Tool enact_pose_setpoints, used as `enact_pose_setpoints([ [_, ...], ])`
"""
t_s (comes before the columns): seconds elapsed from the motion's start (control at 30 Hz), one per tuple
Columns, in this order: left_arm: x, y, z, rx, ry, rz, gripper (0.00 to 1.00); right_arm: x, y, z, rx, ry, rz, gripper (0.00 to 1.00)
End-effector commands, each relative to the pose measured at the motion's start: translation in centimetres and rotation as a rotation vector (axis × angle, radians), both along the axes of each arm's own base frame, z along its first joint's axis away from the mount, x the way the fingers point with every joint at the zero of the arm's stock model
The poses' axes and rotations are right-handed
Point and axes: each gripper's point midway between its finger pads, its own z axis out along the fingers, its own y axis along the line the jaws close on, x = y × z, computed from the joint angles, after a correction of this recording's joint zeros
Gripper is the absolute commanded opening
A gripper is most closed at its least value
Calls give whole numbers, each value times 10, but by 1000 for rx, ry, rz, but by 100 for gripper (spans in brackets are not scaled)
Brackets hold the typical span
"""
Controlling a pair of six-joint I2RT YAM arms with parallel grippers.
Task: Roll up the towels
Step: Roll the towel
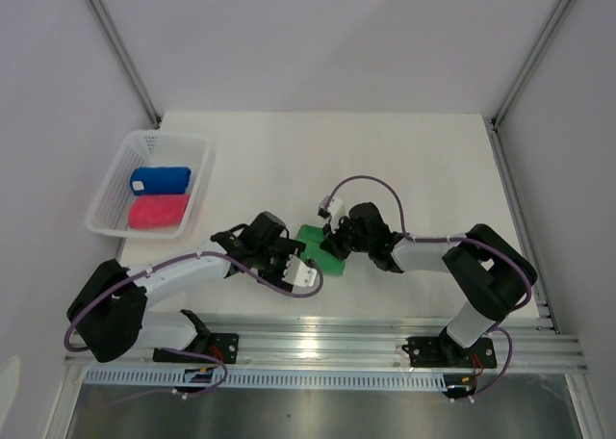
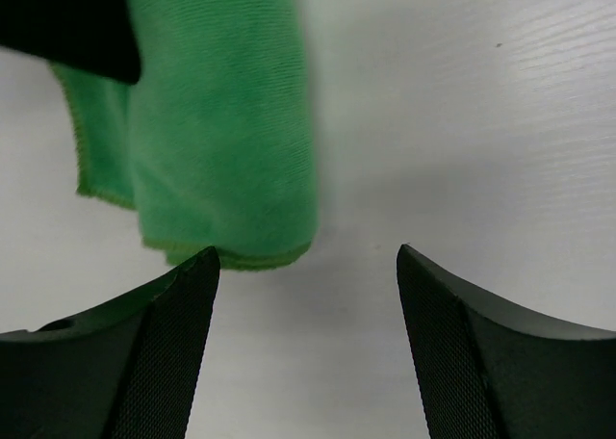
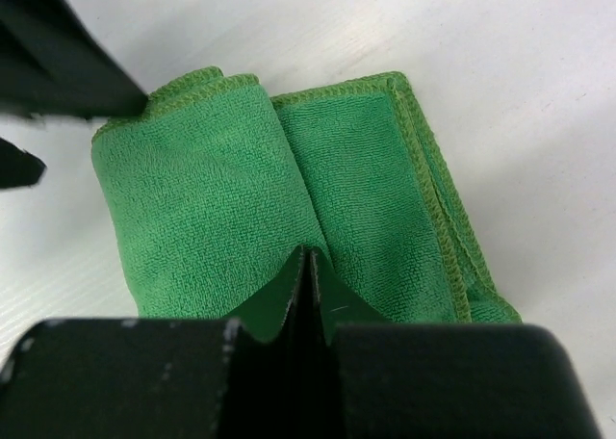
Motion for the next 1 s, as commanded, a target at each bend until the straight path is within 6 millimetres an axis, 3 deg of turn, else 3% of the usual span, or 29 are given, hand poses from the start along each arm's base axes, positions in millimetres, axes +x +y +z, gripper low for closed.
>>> enact_pose_setpoints([
  [0.0,25,-25,12,-46,-213,-66,77,-7,-8,-14,-31,42,-18,5],
  [0.07,21,-28,2,-23,-175,-50,78,-6,-8,-15,-32,42,-17,5],
  [0.23,30,-31,-2,-12,-164,19,78,-5,-7,-14,-31,36,-15,5],
  [0.6,41,-25,-40,113,-91,106,76,0,-4,-11,-36,42,4,6],
  [0.7,37,-28,-42,112,-60,92,61,2,-2,-5,-32,32,19,8],
  [0.8,31,-25,-46,120,-37,80,24,7,-3,10,1,17,26,12],
  [0.97,22,-25,-38,136,40,72,1,19,-11,41,34,-38,31,21],
])
